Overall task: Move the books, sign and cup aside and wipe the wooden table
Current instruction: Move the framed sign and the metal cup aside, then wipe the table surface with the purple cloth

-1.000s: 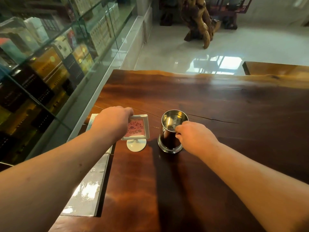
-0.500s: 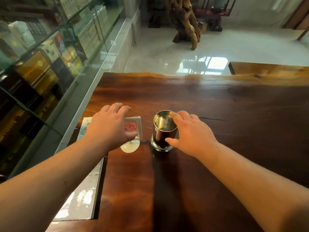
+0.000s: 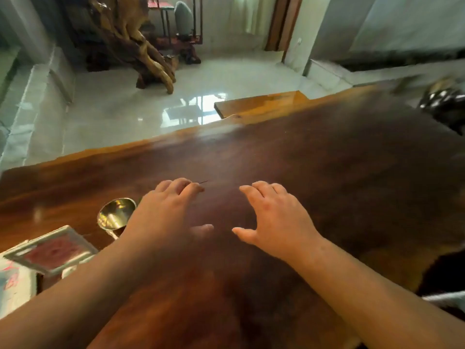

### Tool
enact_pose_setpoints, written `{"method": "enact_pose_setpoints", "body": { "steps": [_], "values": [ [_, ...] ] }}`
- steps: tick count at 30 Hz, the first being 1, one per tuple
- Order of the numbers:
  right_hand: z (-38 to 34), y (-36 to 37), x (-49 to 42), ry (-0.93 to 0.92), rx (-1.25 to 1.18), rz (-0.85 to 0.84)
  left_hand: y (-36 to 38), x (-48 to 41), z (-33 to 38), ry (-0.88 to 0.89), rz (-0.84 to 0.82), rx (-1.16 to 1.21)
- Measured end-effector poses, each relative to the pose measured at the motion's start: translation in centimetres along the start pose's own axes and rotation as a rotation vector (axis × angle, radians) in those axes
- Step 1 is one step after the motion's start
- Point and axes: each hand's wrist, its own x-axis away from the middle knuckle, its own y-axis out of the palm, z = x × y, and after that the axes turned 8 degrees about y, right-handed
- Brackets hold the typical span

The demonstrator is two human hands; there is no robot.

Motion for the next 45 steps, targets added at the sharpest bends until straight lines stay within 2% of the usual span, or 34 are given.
{"method": "enact_pose_setpoints", "body": {
  "steps": [7, 13, 23, 32, 45],
  "values": [
    [15.7, -2.9, 10.3, 0.26, -0.004, 0.056, -0.6, -6.4, 17.7, 0.277, 0.003, 0.074],
    [27.4, -4.0, 21.2, 0.462, -0.02, 0.083, 1.1, -8.5, 34.4, 0.513, -0.053, 0.111],
    [39.5, -5.0, 38.9, 0.751, -0.018, 0.052, 4.6, -6.2, 56.5, 0.832, -0.138, 0.131],
    [42.7, -2.8, 46.4, 0.768, -0.077, -0.04, 7.4, -4.3, 63.9, 0.981, -0.285, 0.055],
    [43.4, -0.2, 47.1, 0.634, -0.133, -0.023, 9.2, -3.9, 65.3, 0.983, -0.187, -0.048]
  ]
}}
